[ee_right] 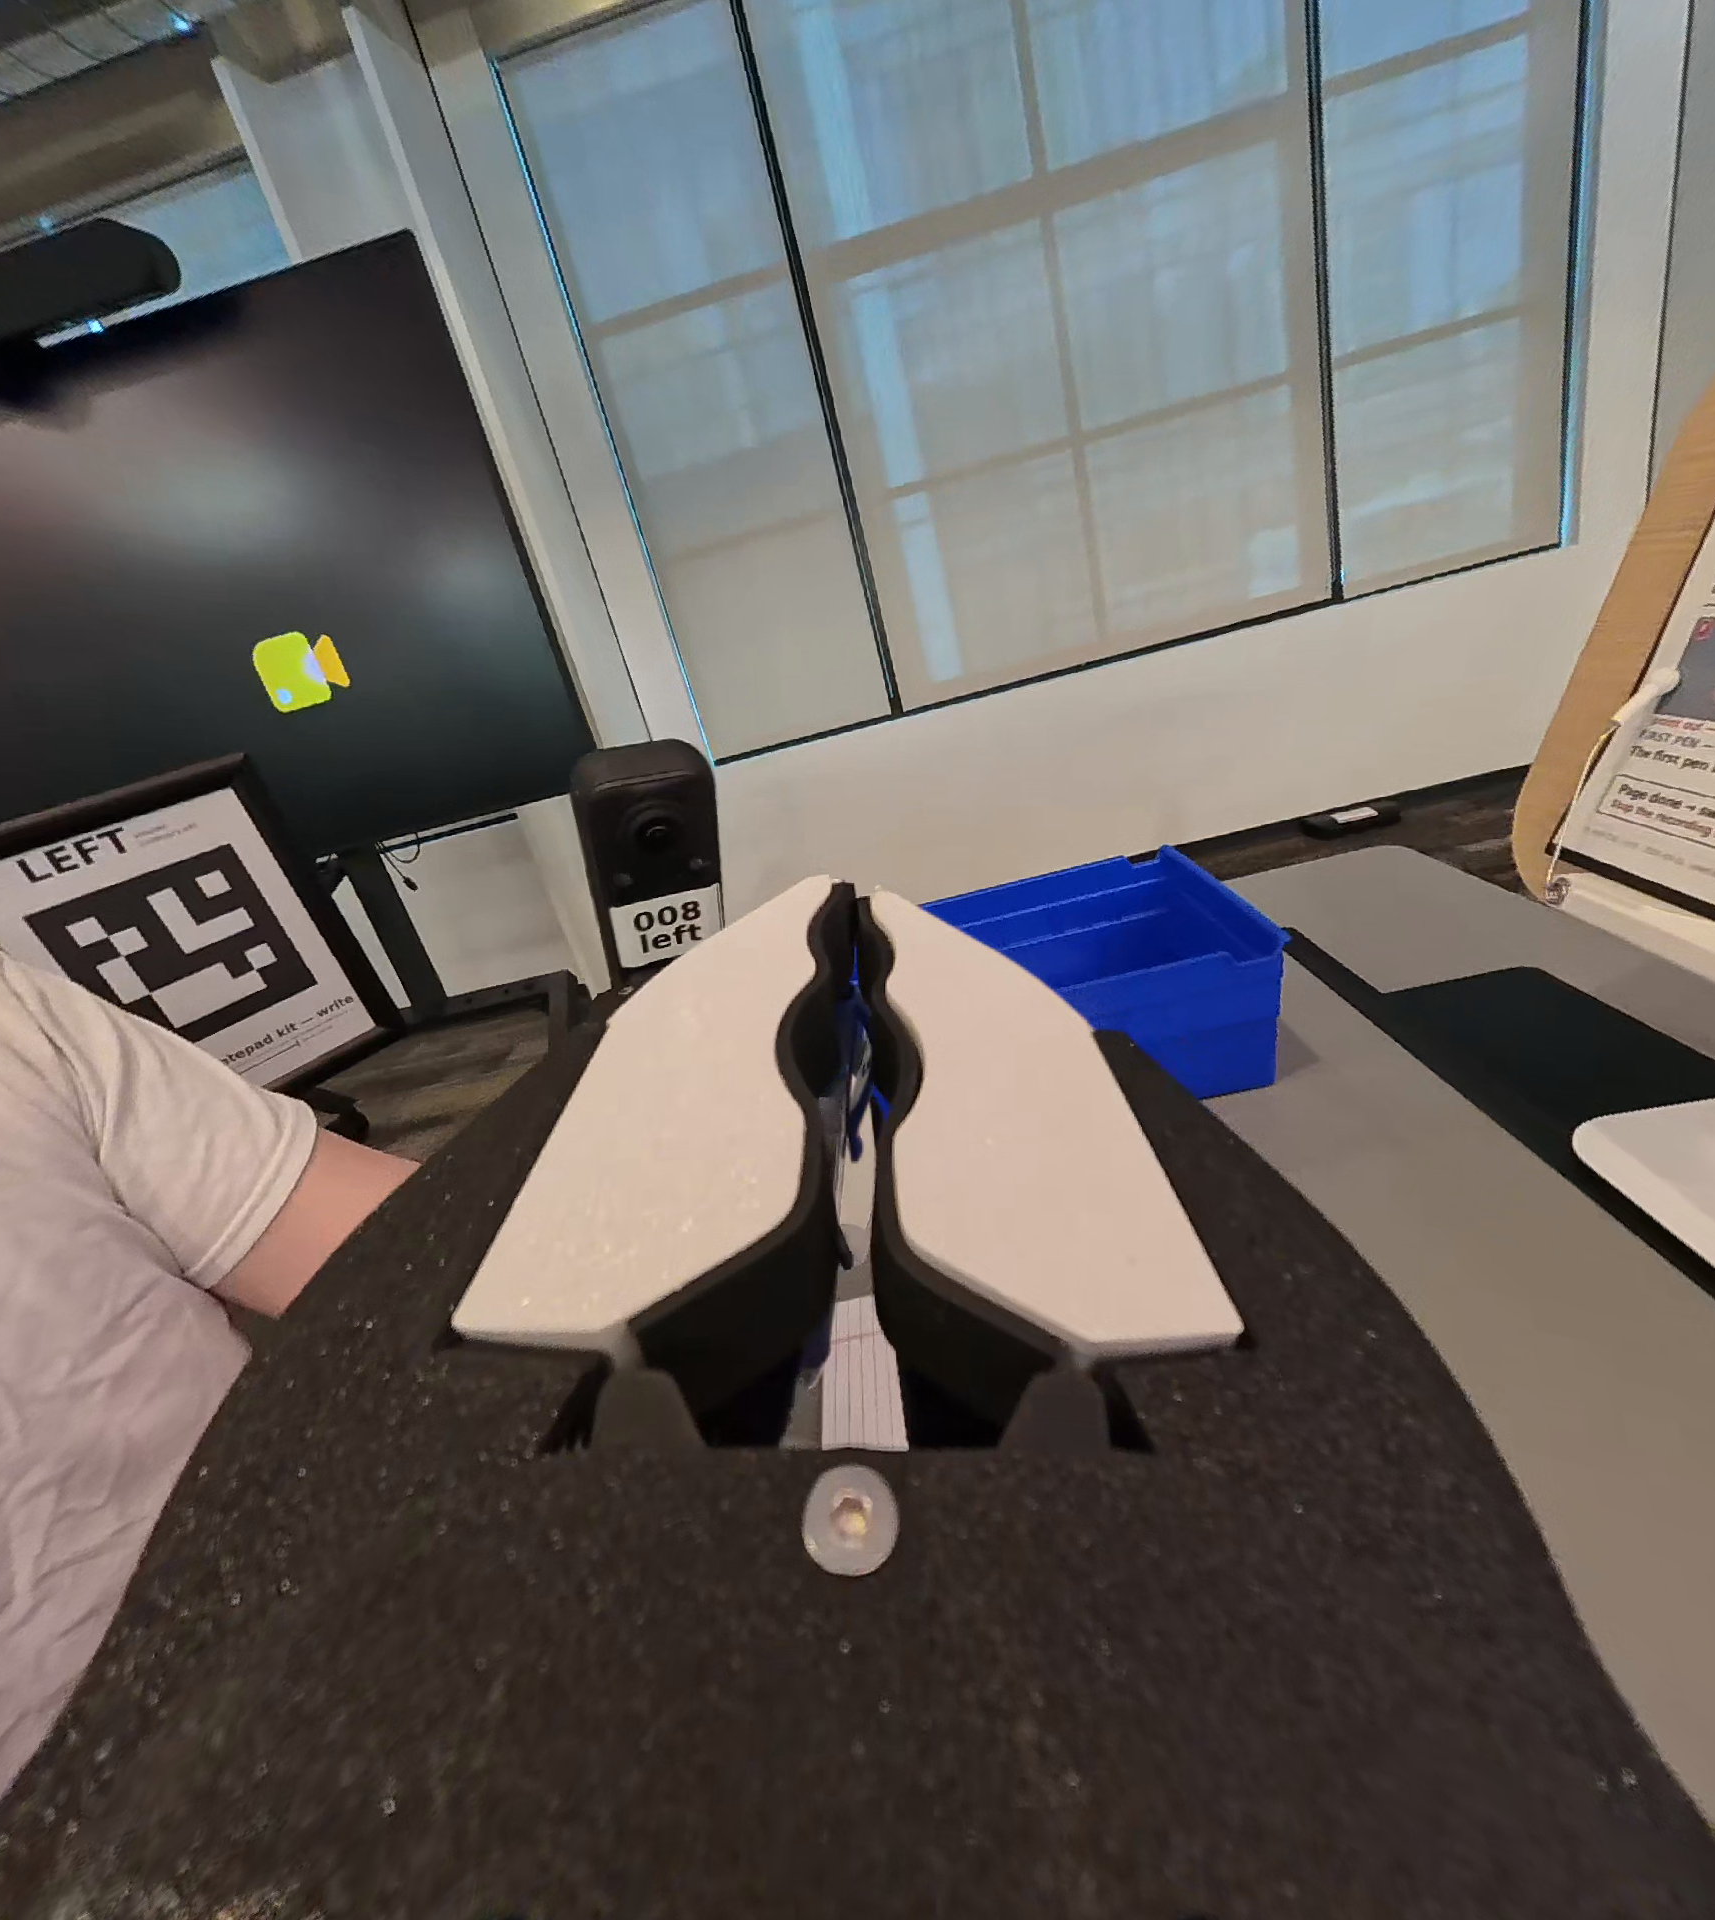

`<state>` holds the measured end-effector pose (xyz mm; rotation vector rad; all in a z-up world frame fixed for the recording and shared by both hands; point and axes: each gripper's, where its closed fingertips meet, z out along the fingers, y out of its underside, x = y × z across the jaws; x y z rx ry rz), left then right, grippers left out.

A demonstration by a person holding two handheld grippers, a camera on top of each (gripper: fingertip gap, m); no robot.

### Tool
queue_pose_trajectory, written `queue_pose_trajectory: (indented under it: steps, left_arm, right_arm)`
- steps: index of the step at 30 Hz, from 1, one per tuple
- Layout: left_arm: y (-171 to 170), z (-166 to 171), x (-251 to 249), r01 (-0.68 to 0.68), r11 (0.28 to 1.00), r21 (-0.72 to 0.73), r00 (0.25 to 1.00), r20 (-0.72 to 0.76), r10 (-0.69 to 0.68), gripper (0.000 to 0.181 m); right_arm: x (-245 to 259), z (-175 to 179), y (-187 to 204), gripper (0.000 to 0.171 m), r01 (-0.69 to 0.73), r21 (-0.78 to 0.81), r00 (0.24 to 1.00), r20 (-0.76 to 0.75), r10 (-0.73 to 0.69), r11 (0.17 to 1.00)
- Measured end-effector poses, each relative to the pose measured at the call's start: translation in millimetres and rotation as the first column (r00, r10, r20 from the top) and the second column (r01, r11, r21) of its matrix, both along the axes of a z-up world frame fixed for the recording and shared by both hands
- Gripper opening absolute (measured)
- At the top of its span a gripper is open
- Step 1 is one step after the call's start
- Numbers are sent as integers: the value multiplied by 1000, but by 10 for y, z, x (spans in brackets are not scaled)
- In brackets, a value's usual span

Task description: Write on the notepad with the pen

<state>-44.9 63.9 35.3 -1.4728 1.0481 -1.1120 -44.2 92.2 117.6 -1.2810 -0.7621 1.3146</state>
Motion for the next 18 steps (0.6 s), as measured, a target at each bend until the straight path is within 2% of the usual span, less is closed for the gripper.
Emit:
queue_pose_trajectory:
  steps: [12, 18]
  left_arm:
    - [51, -45, 35, -35, 999, -5, 999, 13, 35, 10]
    - [89, -96, 14, -51, 998, -31, 998, 19, 52, 10]
  right_arm:
    - [-74, -35, 3, 0, -27, -18, 1000, -11, 27, 999]
    - [-78, -114, 11, 0, -10, -5, 998, 69, 10, 1000]
